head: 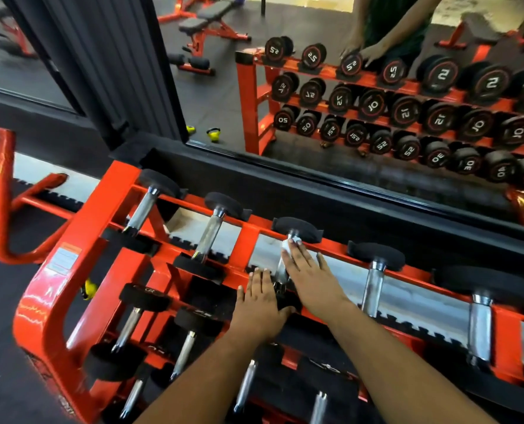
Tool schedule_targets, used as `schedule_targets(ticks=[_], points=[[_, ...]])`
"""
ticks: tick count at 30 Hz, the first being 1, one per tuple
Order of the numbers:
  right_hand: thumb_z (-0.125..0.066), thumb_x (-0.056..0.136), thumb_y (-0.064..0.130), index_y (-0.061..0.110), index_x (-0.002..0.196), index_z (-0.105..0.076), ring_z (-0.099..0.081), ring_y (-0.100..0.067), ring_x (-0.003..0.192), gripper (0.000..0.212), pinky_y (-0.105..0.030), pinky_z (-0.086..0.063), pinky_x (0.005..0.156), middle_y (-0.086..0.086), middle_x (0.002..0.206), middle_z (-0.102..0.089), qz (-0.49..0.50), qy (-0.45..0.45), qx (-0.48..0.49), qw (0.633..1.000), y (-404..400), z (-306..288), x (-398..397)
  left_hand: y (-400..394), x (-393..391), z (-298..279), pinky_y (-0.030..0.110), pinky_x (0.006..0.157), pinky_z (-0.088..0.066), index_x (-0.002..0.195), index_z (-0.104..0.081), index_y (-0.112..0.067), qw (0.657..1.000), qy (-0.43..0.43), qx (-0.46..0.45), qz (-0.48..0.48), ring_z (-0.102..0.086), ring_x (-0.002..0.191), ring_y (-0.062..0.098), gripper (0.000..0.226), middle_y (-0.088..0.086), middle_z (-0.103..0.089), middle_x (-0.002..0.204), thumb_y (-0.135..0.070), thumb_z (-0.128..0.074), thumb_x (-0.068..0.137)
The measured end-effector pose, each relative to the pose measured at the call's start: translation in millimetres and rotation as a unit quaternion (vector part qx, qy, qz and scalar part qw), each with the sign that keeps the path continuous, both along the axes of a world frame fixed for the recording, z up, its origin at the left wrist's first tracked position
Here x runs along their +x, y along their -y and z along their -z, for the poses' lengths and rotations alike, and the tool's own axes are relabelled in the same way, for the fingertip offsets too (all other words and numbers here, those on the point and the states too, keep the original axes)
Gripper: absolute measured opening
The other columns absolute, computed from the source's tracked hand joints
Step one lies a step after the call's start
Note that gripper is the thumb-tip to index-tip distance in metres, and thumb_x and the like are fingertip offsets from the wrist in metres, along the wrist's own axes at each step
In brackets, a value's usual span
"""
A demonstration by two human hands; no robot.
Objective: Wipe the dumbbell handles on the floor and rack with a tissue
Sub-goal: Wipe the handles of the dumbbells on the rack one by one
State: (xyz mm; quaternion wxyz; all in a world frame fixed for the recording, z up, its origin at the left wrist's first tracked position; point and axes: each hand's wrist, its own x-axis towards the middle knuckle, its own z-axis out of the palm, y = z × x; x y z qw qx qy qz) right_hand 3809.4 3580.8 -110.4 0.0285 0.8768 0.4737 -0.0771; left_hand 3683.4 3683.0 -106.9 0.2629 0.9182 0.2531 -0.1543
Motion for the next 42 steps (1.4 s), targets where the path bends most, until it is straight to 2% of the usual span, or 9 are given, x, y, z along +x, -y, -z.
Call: schedule_targets(ticks=[5, 11, 15, 22, 25, 30, 33, 37, 42], points=[[-0.057, 0.097, 0.024, 0.028, 0.161, -0.006, 0.011, -0.015, 0.152, 0.082, -0.050, -0.007, 0.124, 0.005, 0.168, 0.005, -0.093, -0.020, 0.028, 0.995, 26.1, 11.8, -15.4, 0.7, -0.4, -5.1, 0.048, 0.125, 0.005, 0.159, 0.014, -0.011, 1.000, -0.004, -0.003, 0.003, 0.012, 0.155, 0.023, 0.099, 0.008, 0.013, 0.169, -0.061, -0.046, 0.098], [-0.056, 0.097, 0.008, 0.027, 0.161, -0.003, 0.014, -0.012, 0.152, 0.085, -0.037, -0.013, 0.124, 0.009, 0.164, 0.022, 0.040, -0.106, 0.103, 0.988, 1.7, 8.0, -4.6, 0.0, 1.2, -3.4, 0.049, 0.125, 0.005, 0.159, 0.016, -0.013, 1.000, -0.019, 0.001, 0.004, 0.013, 0.155, 0.022, 0.100, 0.008, 0.015, 0.169, -0.062, -0.046, 0.097], [-0.043, 0.106, 0.011, 0.029, 0.158, -0.022, -0.005, -0.004, 0.150, 0.059, -0.021, -0.014, 0.121, 0.019, 0.161, 0.003, 0.116, -0.304, 0.230, 0.917, 13.7, 13.2, -32.3, -0.4, 0.7, -3.1, 0.050, 0.125, 0.006, 0.158, 0.018, -0.014, 0.999, -0.031, 0.004, 0.010, 0.013, 0.155, 0.024, 0.092, 0.010, 0.016, 0.168, -0.054, -0.042, 0.101], [-0.041, 0.107, 0.036, 0.036, 0.159, -0.010, -0.018, -0.014, 0.152, 0.060, -0.032, -0.019, 0.122, 0.006, 0.167, -0.016, 0.267, -0.422, 0.337, 0.798, -11.7, 5.9, -31.3, -0.2, 0.8, -2.6, 0.049, 0.125, 0.006, 0.159, 0.017, -0.014, 0.999, -0.036, 0.005, 0.008, 0.012, 0.156, 0.024, 0.092, 0.010, 0.015, 0.168, -0.054, -0.043, 0.101], [-0.040, 0.107, 0.038, 0.038, 0.159, -0.012, -0.026, -0.017, 0.150, 0.059, -0.038, -0.025, 0.121, 0.004, 0.165, -0.023, 0.299, -0.431, 0.350, 0.776, -18.5, 5.0, -26.6, -0.7, 1.3, -2.1, 0.050, 0.125, 0.006, 0.159, 0.015, -0.014, 1.000, -0.030, 0.006, 0.008, 0.010, 0.156, 0.024, 0.093, 0.010, 0.014, 0.169, -0.055, -0.044, 0.101], [-0.049, 0.105, 0.029, 0.024, 0.156, -0.026, -0.019, -0.004, 0.150, 0.056, -0.024, -0.018, 0.122, 0.005, 0.164, -0.024, 0.262, -0.435, 0.354, 0.786, 5.4, 19.2, -53.2, -1.5, -0.2, 4.3, 0.051, 0.125, 0.005, 0.159, 0.015, -0.014, 1.000, -0.019, 0.000, 0.003, 0.013, 0.156, 0.023, 0.090, 0.010, 0.013, 0.169, -0.052, -0.042, 0.101], [-0.048, 0.105, 0.033, 0.025, 0.158, -0.022, -0.017, -0.003, 0.147, 0.060, -0.027, -0.018, 0.122, 0.006, 0.165, -0.020, 0.278, -0.441, 0.353, 0.777, -2.1, 17.3, -47.7, -1.9, -0.7, 4.3, 0.050, 0.125, 0.005, 0.159, 0.017, -0.013, 1.000, -0.026, 0.005, 0.014, 0.014, 0.155, 0.024, 0.091, 0.010, 0.016, 0.168, -0.052, -0.042, 0.101], [-0.044, 0.106, 0.037, 0.032, 0.159, -0.019, -0.036, -0.016, 0.143, 0.059, -0.033, -0.035, 0.114, 0.001, 0.161, -0.032, 0.333, -0.435, 0.385, 0.743, -31.3, 0.4, -30.0, -3.1, -1.0, -0.4, 0.049, 0.125, 0.008, 0.159, 0.018, -0.013, 0.999, -0.037, 0.003, 0.016, 0.013, 0.155, 0.024, 0.094, 0.010, 0.018, 0.168, -0.058, -0.041, 0.101], [-0.056, 0.102, 0.036, 0.021, 0.145, -0.051, -0.053, -0.010, 0.128, 0.046, -0.021, -0.040, 0.099, 0.005, 0.138, -0.058, 0.352, -0.394, 0.385, 0.757, -17.9, 0.9, -37.9, -3.3, -0.9, -0.2, 0.049, 0.125, 0.008, 0.159, 0.017, -0.013, 0.999, -0.034, 0.000, 0.017, 0.013, 0.155, 0.024, 0.093, 0.010, 0.018, 0.168, -0.058, -0.041, 0.101]])
